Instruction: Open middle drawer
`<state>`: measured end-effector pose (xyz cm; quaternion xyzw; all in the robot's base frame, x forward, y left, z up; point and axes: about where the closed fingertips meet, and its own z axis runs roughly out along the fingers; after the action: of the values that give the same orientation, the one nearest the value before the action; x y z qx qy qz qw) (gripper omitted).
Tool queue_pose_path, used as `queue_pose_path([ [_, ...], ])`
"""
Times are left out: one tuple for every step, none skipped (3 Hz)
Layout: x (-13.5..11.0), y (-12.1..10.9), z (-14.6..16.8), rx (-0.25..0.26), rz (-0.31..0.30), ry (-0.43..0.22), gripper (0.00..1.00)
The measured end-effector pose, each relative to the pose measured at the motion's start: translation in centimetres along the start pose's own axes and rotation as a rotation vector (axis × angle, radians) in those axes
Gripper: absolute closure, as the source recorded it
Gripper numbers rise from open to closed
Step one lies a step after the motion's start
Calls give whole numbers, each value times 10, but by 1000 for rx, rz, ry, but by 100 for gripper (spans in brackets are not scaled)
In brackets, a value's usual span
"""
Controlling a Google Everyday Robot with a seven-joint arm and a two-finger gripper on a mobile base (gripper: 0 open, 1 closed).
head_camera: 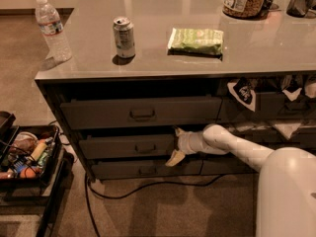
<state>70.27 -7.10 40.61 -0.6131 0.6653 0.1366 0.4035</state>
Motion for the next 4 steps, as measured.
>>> queue_pose_path([
  [0,0,0,0,0,0,19],
  [0,0,0,0,0,0,42],
  [0,0,0,0,0,0,65],
  [0,0,0,0,0,0,88],
])
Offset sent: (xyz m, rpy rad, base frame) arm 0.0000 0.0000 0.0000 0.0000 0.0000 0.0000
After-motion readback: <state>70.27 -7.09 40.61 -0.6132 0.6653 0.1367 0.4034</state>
